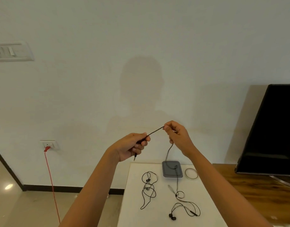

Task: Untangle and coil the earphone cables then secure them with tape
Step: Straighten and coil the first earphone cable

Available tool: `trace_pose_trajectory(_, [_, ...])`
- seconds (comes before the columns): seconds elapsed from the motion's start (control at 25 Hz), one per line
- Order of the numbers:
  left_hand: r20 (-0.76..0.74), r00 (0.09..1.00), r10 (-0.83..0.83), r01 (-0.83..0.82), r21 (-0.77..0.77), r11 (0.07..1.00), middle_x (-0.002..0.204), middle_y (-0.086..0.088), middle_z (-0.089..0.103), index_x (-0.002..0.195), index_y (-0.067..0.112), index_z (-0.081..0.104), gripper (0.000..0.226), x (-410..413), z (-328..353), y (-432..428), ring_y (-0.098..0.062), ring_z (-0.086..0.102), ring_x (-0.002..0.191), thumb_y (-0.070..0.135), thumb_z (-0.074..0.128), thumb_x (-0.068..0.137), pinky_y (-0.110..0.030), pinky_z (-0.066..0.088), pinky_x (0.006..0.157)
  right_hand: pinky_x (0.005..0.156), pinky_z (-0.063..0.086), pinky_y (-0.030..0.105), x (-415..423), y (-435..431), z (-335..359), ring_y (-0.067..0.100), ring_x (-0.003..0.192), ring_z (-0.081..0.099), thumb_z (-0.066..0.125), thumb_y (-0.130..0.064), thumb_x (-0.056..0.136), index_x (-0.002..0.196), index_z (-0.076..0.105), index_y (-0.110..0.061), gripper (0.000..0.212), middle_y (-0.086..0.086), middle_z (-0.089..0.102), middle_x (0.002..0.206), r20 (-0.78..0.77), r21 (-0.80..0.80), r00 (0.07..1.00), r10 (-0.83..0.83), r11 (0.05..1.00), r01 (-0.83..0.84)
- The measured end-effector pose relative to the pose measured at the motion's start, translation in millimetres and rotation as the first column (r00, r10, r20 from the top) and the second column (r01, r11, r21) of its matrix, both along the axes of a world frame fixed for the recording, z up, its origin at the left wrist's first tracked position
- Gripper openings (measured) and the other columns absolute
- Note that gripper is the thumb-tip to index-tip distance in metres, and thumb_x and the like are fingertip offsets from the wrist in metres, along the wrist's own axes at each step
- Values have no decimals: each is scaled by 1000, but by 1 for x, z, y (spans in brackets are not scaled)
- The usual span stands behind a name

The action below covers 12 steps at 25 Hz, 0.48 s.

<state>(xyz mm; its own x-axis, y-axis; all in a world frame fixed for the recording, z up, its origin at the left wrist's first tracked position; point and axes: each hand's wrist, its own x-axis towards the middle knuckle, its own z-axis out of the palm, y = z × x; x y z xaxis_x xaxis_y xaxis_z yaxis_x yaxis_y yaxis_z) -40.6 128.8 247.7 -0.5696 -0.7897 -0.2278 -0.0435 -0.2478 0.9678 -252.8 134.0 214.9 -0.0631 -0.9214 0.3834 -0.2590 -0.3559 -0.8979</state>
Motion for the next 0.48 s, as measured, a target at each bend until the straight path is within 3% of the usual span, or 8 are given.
trace_pose_trajectory(0.12, [-156, 987, -35, 39, 23, 999, 63, 6, 46, 85, 12, 56, 28, -1, -4, 8, -1, 33, 45, 17, 36, 103, -11, 29, 40, 56, 39, 14, 3, -1, -6, 0, 58, 47, 57, -24, 93, 85, 65, -19, 13, -11, 60, 70, -140, -28, 978, -156, 988, 154])
trace_pose_trajectory(0.2, [-321, 946, 51, -55, -4, 998, 70, 3, 59, 88, 11, 58, 27, -10, -3, 11, -1, 50, 51, 14, 36, 103, -11, 34, 40, 57, 39, 13, 15, 5, -18, 0, 57, 50, 58, -21, 92, 82, 69, -18, 15, -12, 64, 65, -146, 48, 982, -120, 991, 128])
trace_pose_trajectory(0.28, [-420, 895, 152, -192, -56, 980, 85, -2, 72, 90, 10, 62, 27, -17, -4, 9, -7, 69, 70, 14, 38, 102, -11, 44, 45, 53, 39, 13, 33, 23, -31, -2, 53, 53, 55, -10, 92, 80, 70, -15, 20, -14, 65, 61, -130, 136, 990, -48, 989, 65])
trace_pose_trajectory(0.36, [-462, 864, 201, -277, -103, 955, 99, -8, 74, 92, 8, 63, 26, -21, -9, 4, -17, 72, 91, 14, 40, 101, -16, 55, 59, 48, 40, 13, 49, 46, -38, -2, 48, 53, 54, -9, 92, 80, 70, -12, 21, -10, 63, 58, -166, 155, 986, -12, 987, 38])
trace_pose_trajectory(0.48, [-384, 903, 194, -304, -252, 919, 107, -11, 72, 99, 6, 66, 28, -21, -23, -4, -26, 68, 103, 18, 41, 101, -30, 58, 82, 47, 39, 8, 62, 74, -31, -1, 47, 54, 56, -17, 93, 80, 70, -12, 21, -14, 61, 54, -224, 135, 975, 9, 991, 22])
